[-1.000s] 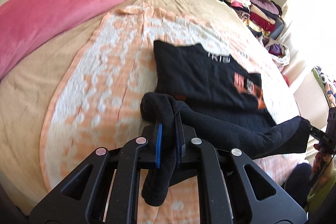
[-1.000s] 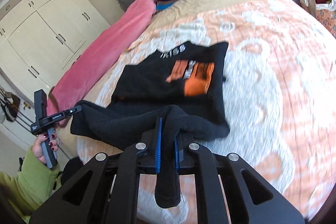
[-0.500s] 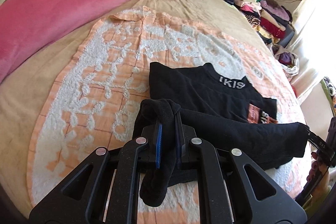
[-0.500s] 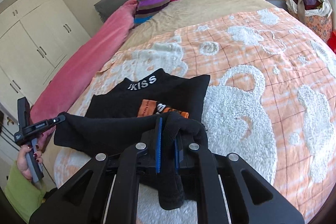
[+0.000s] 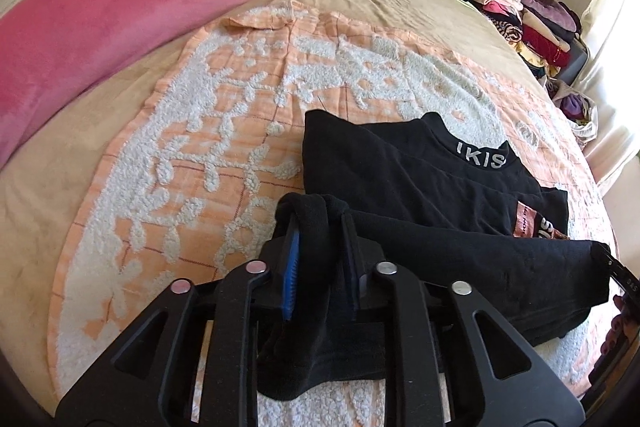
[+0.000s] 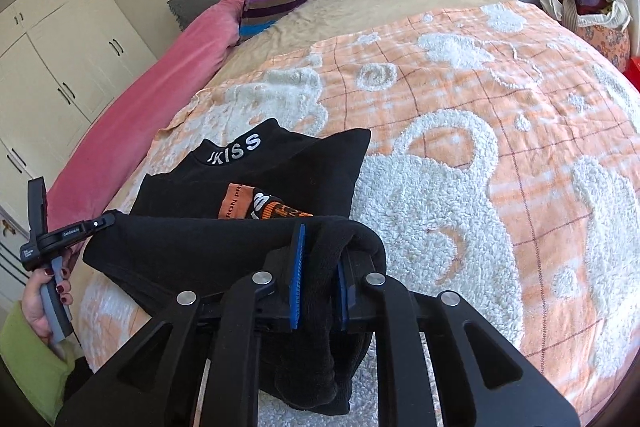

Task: Fold small clothes

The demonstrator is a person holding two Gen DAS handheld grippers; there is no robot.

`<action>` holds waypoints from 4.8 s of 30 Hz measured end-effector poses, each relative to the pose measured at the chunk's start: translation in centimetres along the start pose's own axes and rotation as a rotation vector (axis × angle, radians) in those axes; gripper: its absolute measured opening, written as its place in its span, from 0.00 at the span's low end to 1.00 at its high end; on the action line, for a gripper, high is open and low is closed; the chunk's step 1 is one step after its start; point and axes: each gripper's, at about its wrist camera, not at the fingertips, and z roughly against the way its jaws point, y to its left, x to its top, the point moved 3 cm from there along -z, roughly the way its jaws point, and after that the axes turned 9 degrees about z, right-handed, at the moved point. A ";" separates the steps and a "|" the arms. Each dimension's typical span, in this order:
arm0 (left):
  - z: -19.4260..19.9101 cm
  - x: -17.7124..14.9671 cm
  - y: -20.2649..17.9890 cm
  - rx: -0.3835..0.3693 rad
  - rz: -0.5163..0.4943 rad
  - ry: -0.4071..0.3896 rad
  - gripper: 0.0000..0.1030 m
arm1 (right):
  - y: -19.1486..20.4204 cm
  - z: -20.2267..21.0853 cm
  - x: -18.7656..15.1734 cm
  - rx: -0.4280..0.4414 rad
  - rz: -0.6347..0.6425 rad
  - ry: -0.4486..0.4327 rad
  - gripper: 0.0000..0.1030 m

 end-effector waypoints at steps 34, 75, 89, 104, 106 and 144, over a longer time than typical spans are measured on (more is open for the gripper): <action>8.8 -6.3 -3.4 0.042 -0.175 -0.080 0.64 | 8.0 3.8 0.1 -0.076 0.404 -0.093 0.76; 0.3 -8.8 -5.3 -0.032 -0.123 0.105 0.44 | 10.1 -4.1 -4.1 -0.089 0.651 0.155 0.44; 0.4 -6.3 -5.5 -0.110 -0.079 0.079 0.17 | 12.1 -3.6 -5.5 -0.107 0.824 0.167 0.73; 0.4 -0.6 -7.2 -0.168 -0.053 0.006 0.05 | 10.6 -3.2 0.3 -0.140 0.720 0.024 0.16; -0.2 0.0 -7.1 -0.166 -0.033 0.015 0.05 | 10.3 -3.5 1.5 -0.149 0.718 0.000 0.16; -4.2 5.1 -5.5 -0.019 -0.011 -0.081 0.63 | -0.5 -6.2 5.2 -0.364 0.322 -0.036 0.67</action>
